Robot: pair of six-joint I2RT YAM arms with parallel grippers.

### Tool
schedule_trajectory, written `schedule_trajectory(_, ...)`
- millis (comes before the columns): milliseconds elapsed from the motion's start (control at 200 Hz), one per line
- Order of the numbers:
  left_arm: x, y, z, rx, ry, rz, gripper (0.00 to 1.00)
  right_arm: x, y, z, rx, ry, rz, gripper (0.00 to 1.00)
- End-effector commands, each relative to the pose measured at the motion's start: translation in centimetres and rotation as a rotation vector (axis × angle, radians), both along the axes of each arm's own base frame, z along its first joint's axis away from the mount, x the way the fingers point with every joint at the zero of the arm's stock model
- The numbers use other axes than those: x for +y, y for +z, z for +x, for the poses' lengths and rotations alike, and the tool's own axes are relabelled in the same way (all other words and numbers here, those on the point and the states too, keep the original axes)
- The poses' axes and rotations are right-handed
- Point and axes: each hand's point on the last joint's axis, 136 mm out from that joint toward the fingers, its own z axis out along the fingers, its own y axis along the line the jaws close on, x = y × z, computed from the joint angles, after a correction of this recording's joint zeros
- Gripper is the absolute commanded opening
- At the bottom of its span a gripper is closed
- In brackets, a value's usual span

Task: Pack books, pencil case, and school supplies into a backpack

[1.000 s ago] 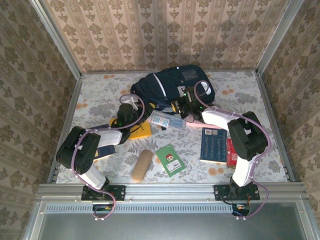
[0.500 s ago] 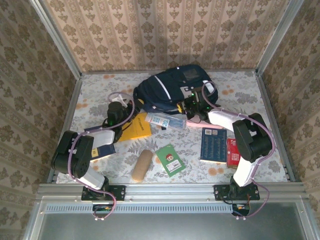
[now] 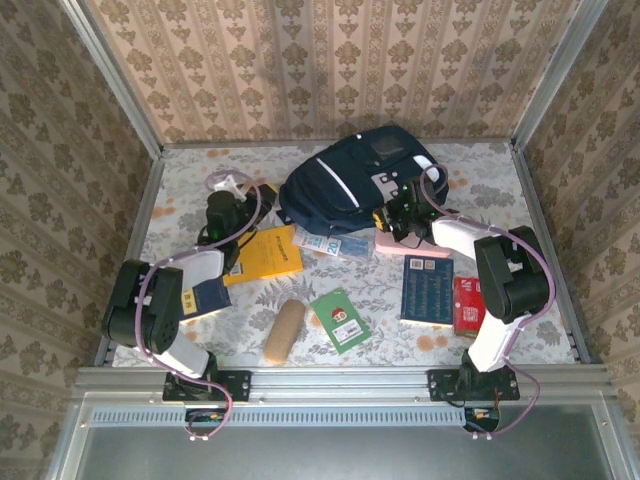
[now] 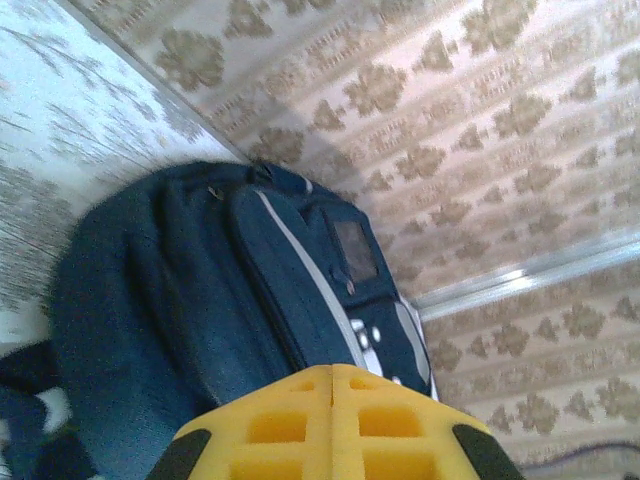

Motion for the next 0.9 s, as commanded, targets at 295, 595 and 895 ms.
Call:
schedule_trajectory(295,-10.1,-3.3,-7.8,0.033,-0.518,0.655,0.46,1.4,5.5,1.8,-0.156,0.092,0.018,0.00)
schedule_trajectory(595,-10.2,-7.4,-8.4,0.105,-0.588,0.887,0.49,2.0,5.6,1.5,-0.156,0.104,0.027,0.00)
schedule_trajectory(895,-11.0,-10.4,-8.1,0.138,-0.651,0.947,0.48,2.3,6.0,1.5,-0.163,0.112,0.034,0.00)
